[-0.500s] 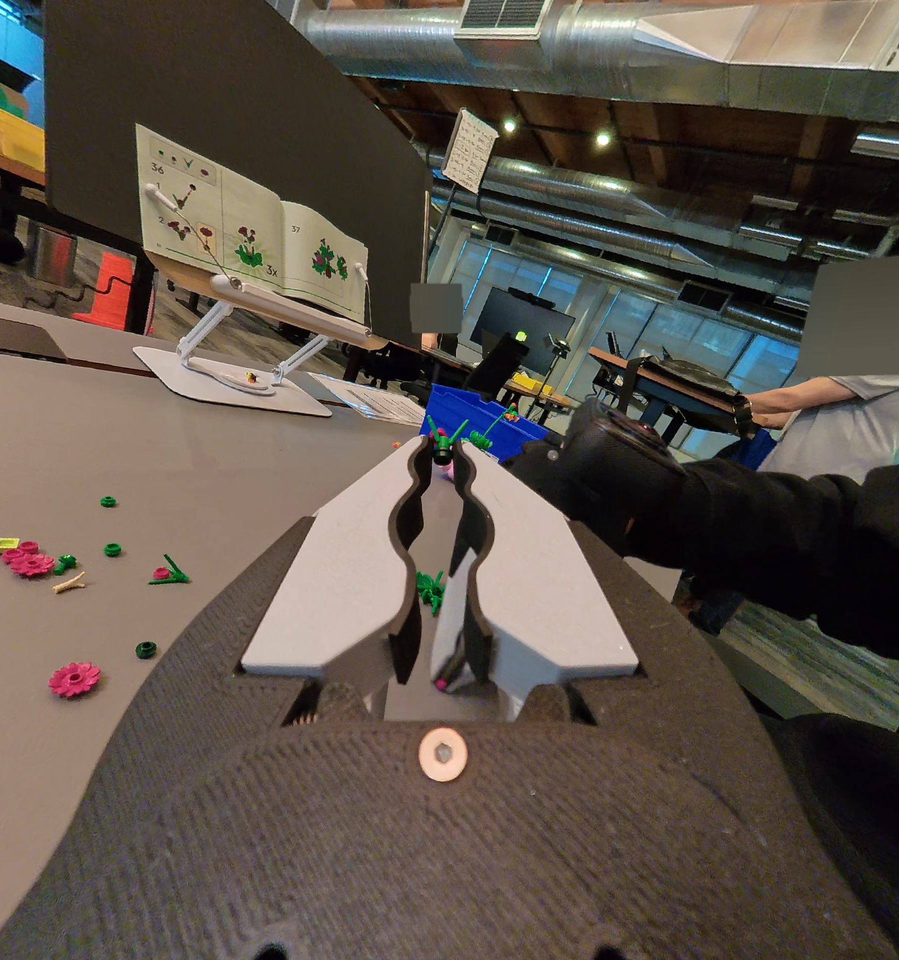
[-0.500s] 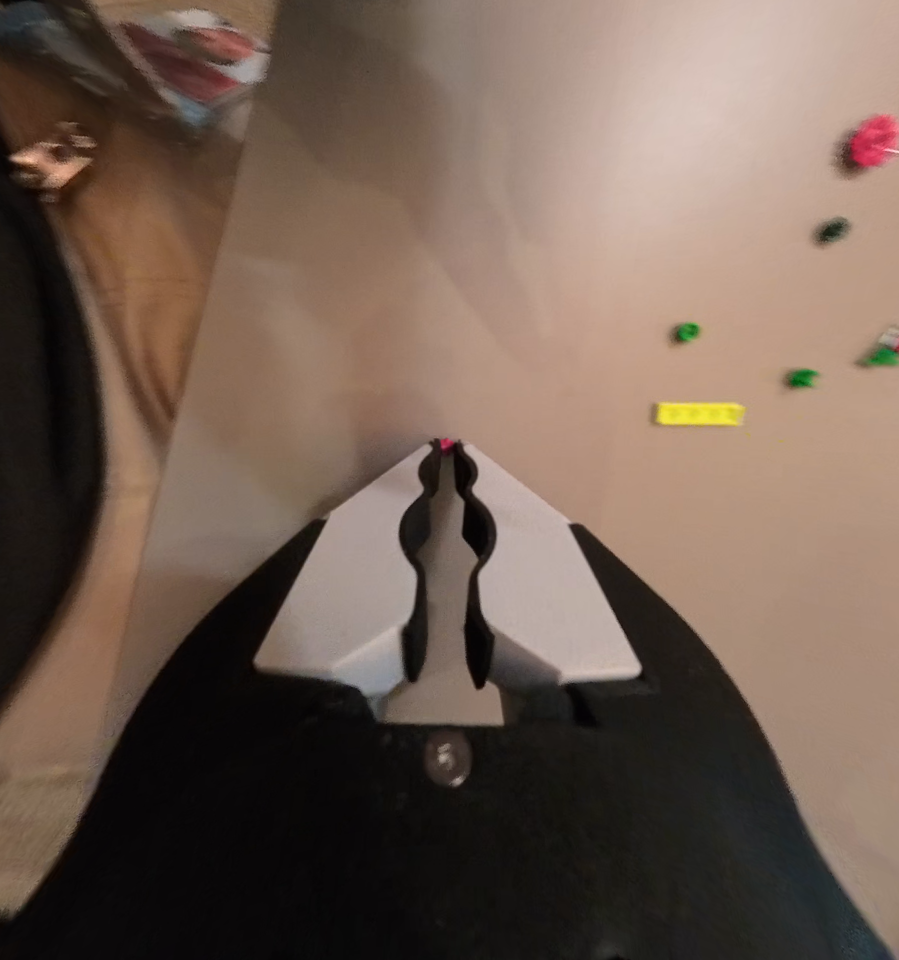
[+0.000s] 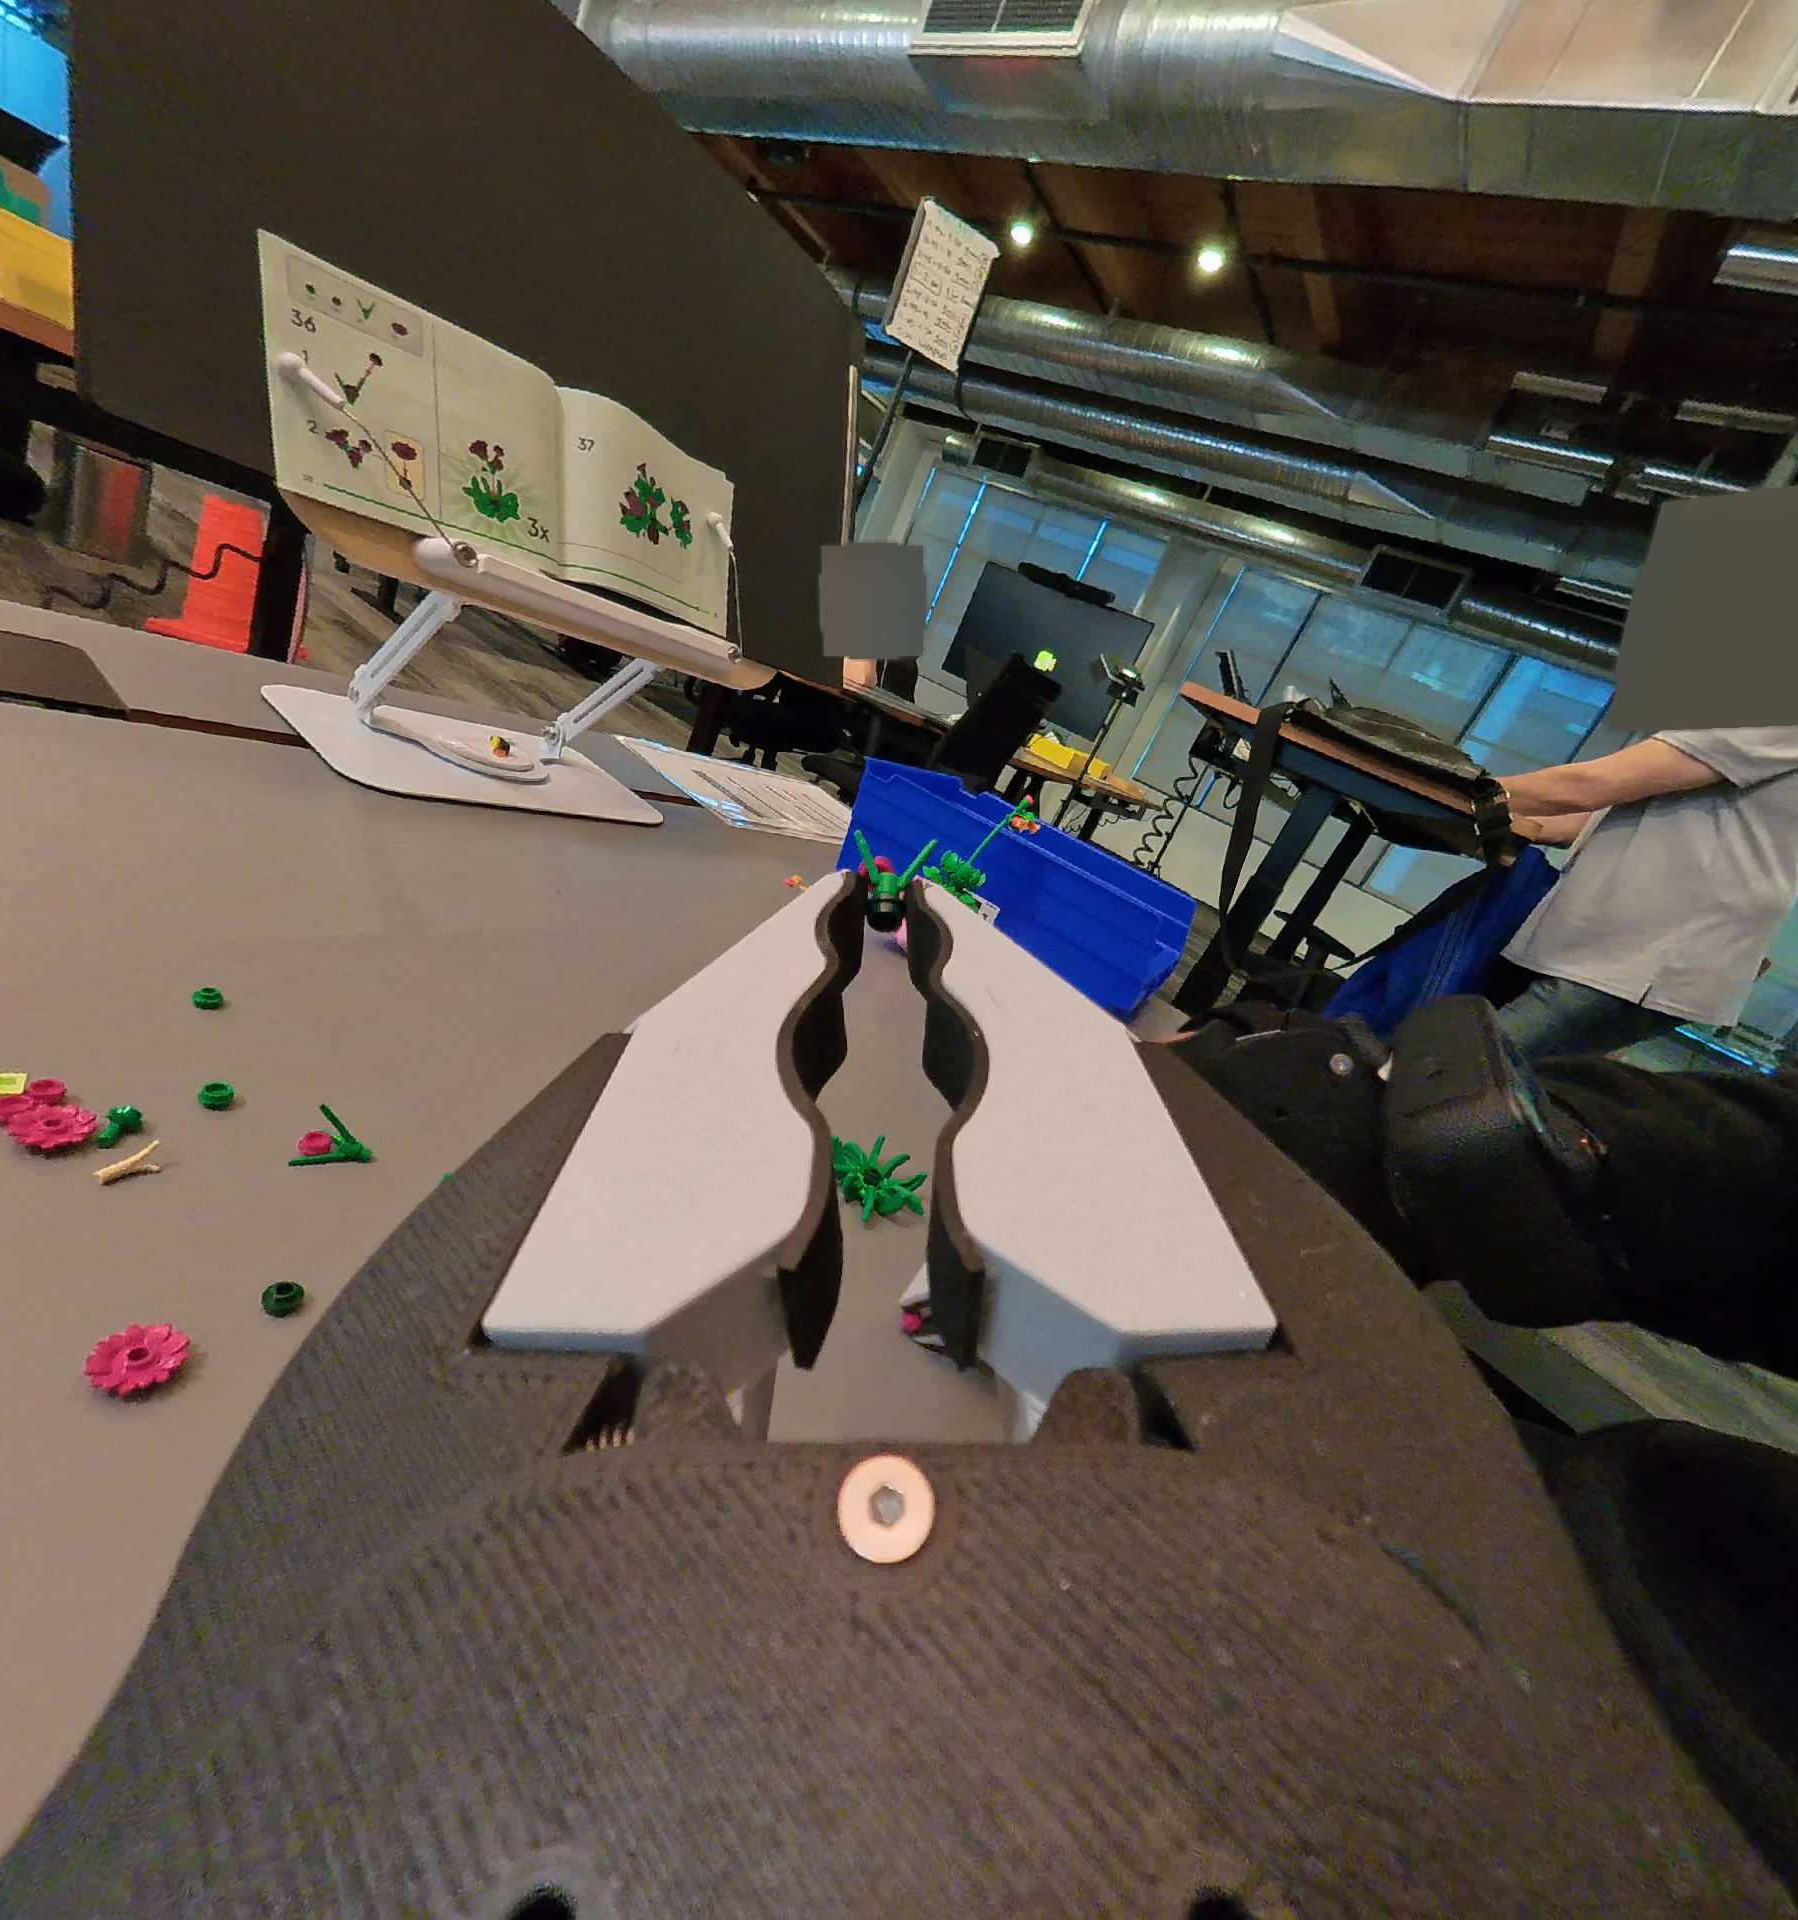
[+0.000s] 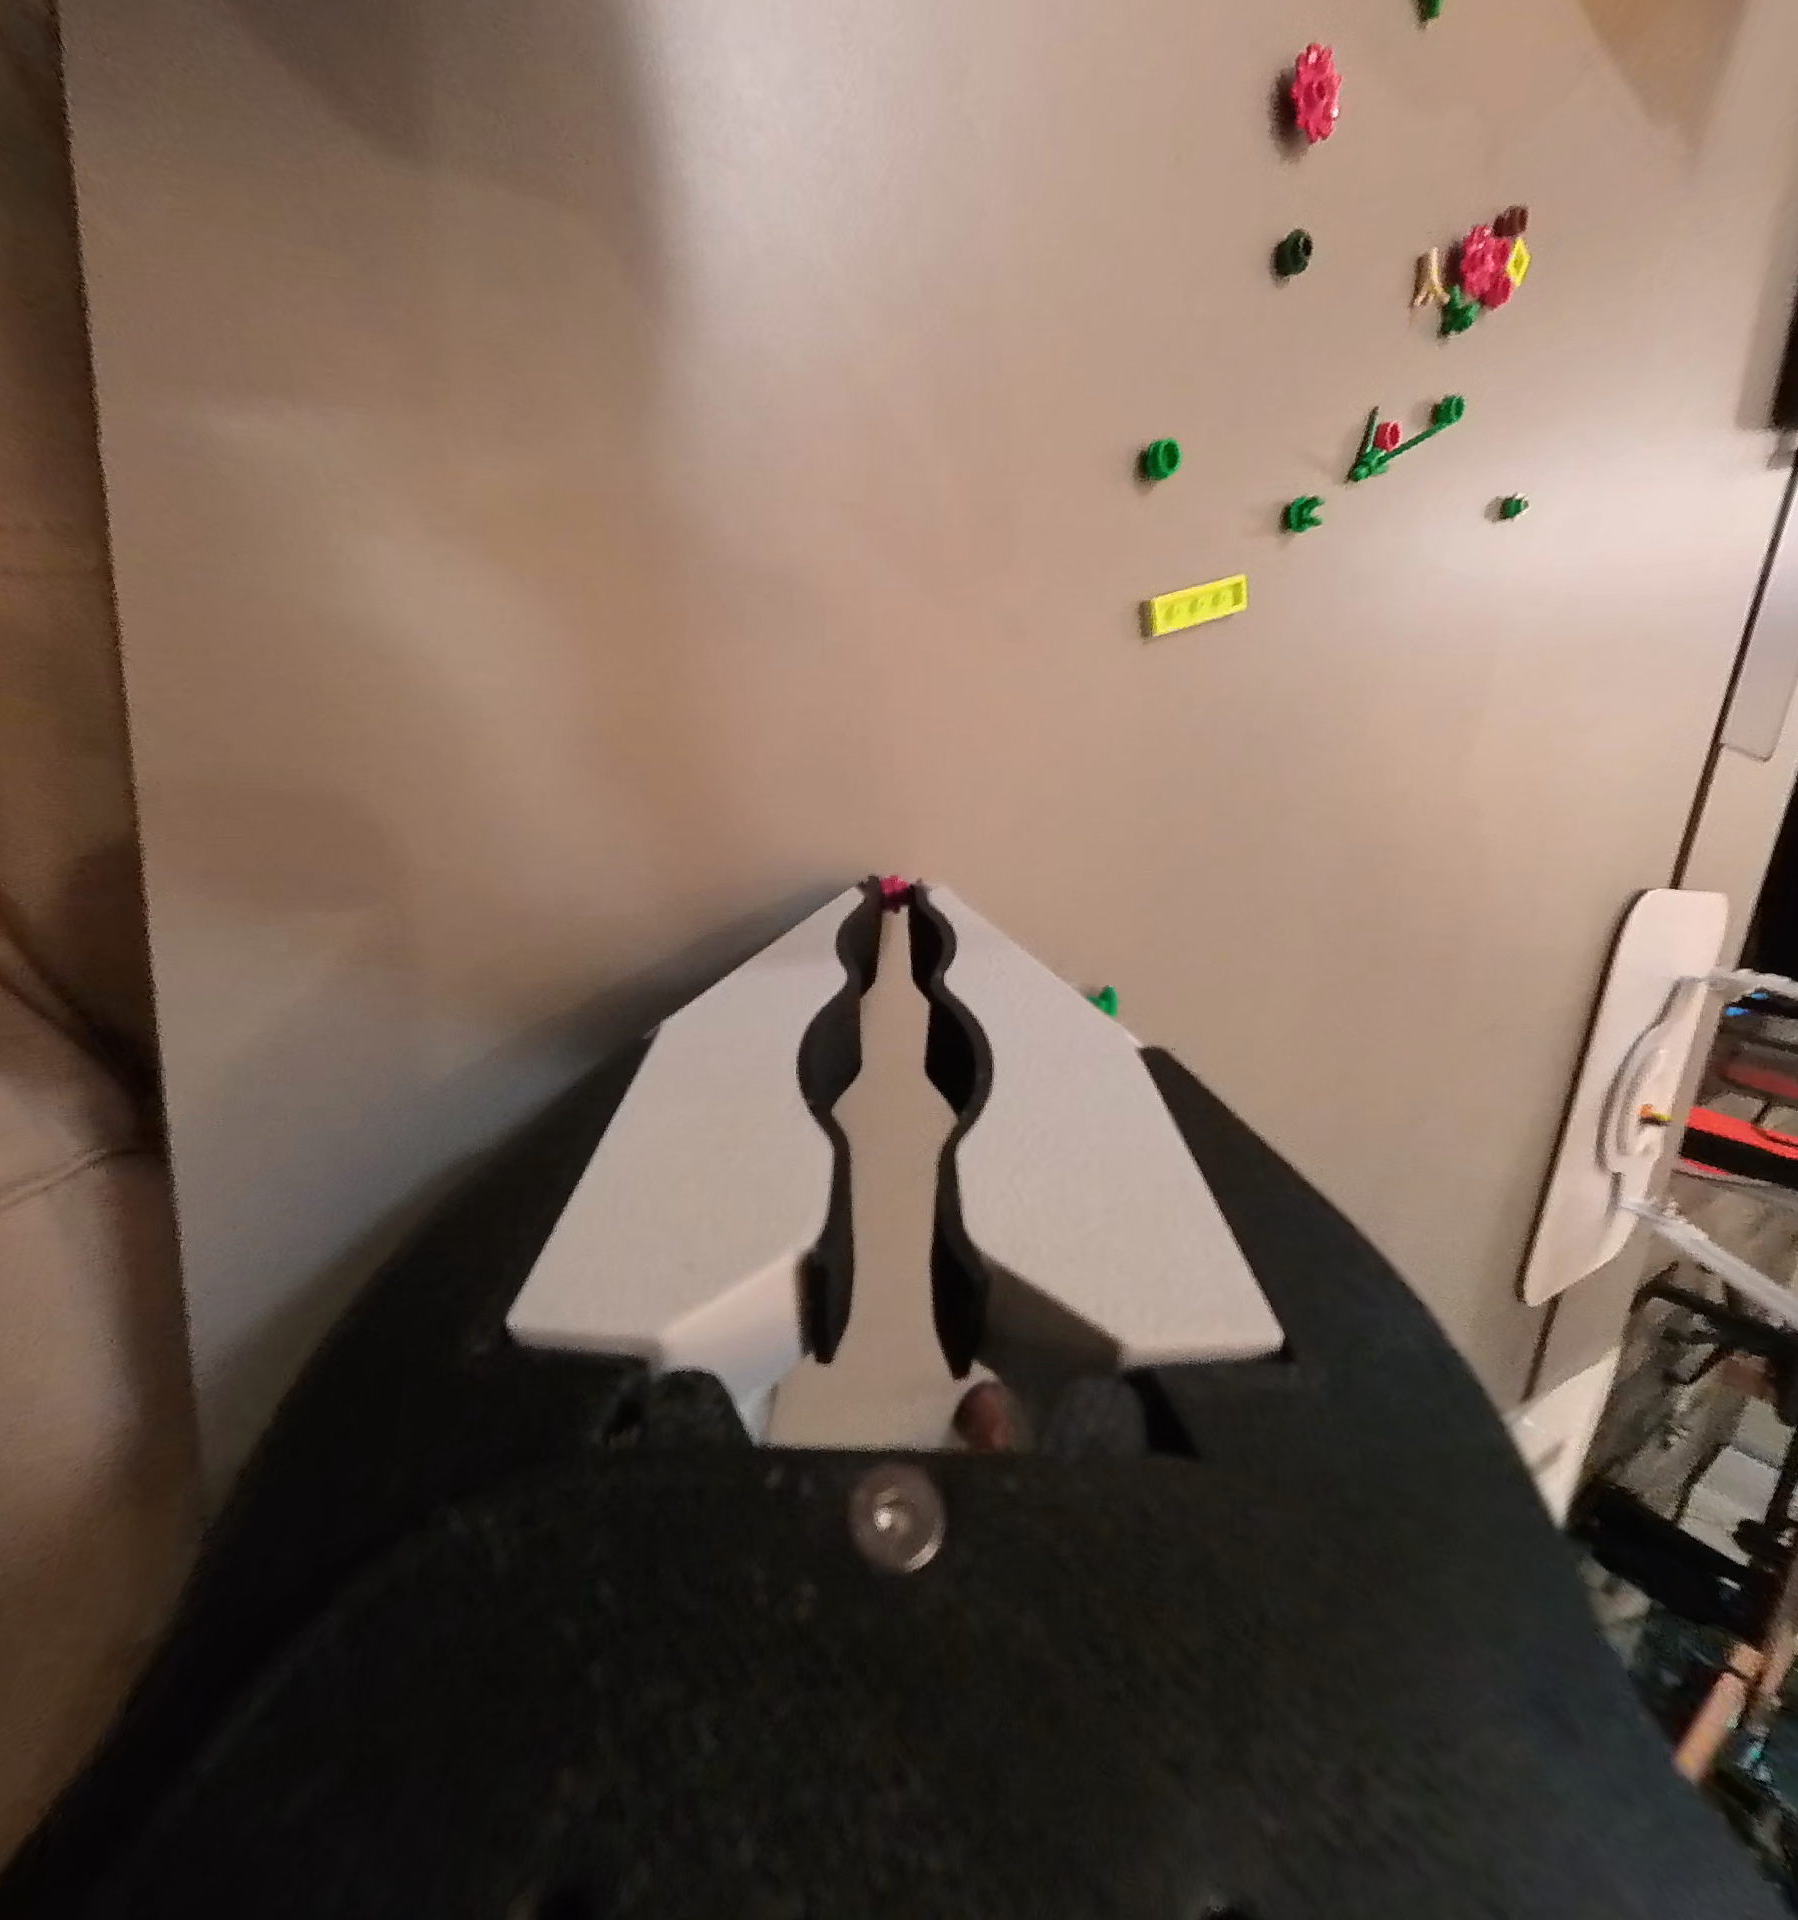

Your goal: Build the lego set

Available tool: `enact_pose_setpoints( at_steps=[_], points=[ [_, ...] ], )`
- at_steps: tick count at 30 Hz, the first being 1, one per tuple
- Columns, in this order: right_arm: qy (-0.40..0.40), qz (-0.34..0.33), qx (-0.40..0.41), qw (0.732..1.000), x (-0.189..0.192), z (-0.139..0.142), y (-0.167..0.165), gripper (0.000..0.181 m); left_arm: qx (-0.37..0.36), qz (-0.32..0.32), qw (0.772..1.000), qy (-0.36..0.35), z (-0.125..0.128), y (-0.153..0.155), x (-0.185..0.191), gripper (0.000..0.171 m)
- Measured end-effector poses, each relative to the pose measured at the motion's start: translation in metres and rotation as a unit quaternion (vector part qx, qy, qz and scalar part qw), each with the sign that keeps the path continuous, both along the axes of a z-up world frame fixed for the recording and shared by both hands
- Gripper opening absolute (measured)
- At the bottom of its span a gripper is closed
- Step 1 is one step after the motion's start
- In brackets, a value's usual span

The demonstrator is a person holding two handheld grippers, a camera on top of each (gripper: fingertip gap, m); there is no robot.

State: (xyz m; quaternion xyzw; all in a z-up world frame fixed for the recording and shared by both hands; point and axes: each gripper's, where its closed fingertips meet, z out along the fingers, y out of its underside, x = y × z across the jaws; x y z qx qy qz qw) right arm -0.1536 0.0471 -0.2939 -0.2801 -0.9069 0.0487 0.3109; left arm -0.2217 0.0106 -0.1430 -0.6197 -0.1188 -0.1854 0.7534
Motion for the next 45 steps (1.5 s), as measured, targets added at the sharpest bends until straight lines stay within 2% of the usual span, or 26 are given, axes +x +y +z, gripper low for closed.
enact_pose_setpoints(
  at_steps=[14,25,45],
  points=[
    [-0.032,-0.032,-0.094,0.995,0.024,0.0,-0.019,0.004,-0.004,-0.001,1.0,0.002,-0.001,0.001,0.001,0.005],
    [-0.058,-0.059,-0.158,0.984,0.033,0.001,-0.03,0.015,-0.003,-0.002,1.0,-0.003,-0.002,0.001,0.0,0.005],
    [-0.073,-0.014,-0.19,0.979,0.032,0.006,-0.057,0.015,-0.003,-0.002,1.0,-0.005,-0.002,0.001,0.0,0.005]
  ],
)
